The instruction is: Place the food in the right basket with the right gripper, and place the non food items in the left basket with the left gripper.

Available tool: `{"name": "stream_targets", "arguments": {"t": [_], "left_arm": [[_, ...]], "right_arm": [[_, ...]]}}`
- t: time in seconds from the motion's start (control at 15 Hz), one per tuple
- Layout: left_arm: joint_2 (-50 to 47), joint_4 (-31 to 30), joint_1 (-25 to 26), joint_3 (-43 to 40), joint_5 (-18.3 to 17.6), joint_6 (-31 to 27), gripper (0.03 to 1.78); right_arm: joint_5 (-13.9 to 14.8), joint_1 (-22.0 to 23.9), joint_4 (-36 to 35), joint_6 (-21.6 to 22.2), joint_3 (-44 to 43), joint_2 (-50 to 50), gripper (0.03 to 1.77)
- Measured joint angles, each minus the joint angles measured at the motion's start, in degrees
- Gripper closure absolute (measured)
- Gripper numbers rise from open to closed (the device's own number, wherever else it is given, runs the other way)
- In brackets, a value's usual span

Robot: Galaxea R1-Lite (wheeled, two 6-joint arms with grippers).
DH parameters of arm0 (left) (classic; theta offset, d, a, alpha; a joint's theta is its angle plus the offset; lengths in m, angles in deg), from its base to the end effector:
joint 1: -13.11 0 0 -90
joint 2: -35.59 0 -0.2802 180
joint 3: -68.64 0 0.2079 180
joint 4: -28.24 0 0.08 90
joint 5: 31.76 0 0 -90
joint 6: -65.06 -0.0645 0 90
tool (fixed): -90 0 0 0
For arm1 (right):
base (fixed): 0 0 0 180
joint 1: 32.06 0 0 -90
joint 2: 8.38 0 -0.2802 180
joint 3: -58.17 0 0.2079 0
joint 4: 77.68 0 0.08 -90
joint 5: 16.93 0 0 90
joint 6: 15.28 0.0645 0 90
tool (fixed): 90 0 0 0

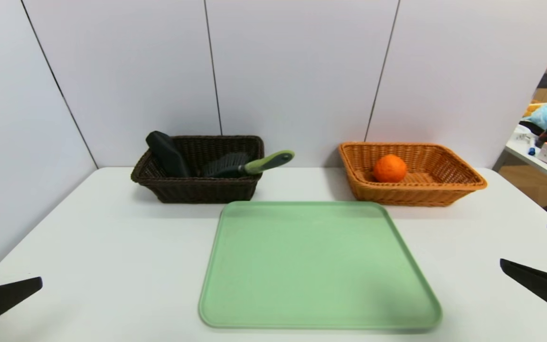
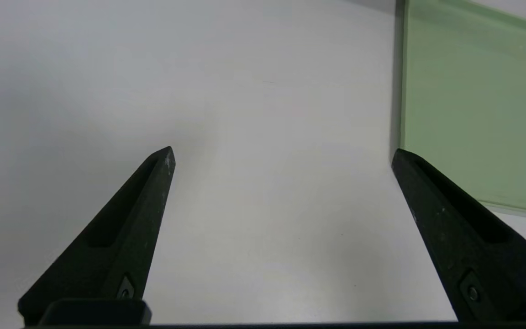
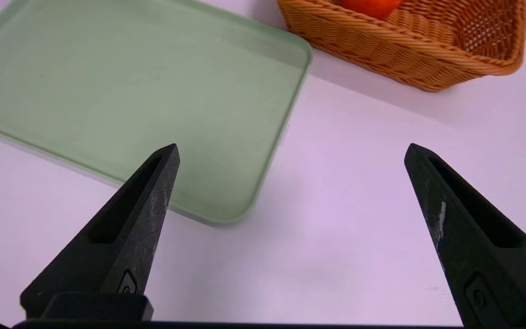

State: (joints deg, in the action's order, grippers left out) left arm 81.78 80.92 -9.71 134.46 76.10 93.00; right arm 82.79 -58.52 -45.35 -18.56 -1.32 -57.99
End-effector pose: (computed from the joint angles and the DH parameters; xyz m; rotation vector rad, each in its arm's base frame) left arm 0.1186 -0.0284 0.1949 -0.2749 0.5462 0.0490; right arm 0.1445 0.0597 0.1943 -0.1783 0.3656 0.2992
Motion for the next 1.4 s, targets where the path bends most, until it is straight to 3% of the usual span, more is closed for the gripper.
{"name": "stream_targets", "arguments": {"t": [0.27, 0.6, 1.0, 1.2, 1.4], "left_arm": [[-6.58, -6.03, 3.23, -7.83, -0.44, -4.38, 0.12], [-11.93, -6.67, 6.97, -13.29, -1.13, -5.12, 0.12], [-18.08, -8.19, 12.28, -19.21, -1.19, -8.02, 0.12], [-21.11, -9.09, 14.56, -22.16, -1.33, -8.44, 0.12], [-24.26, -9.18, 17.79, -23.54, -4.55, -9.34, 0.12]], "right_arm": [[-1.18, 4.46, -0.49, -0.51, 3.18, 6.44, 0.1], [-1.3, 9.59, 0.17, -0.68, 6.7, 13.67, 0.1], [-1.39, 17.23, 0.17, -4.85, 8.61, 20.07, 0.1], [-2.84, 20.59, 0.2, -5.49, 10.09, 22.59, 0.1], [-3.73, 23.89, 0.41, -6.69, 11.73, 24.75, 0.1]]}}
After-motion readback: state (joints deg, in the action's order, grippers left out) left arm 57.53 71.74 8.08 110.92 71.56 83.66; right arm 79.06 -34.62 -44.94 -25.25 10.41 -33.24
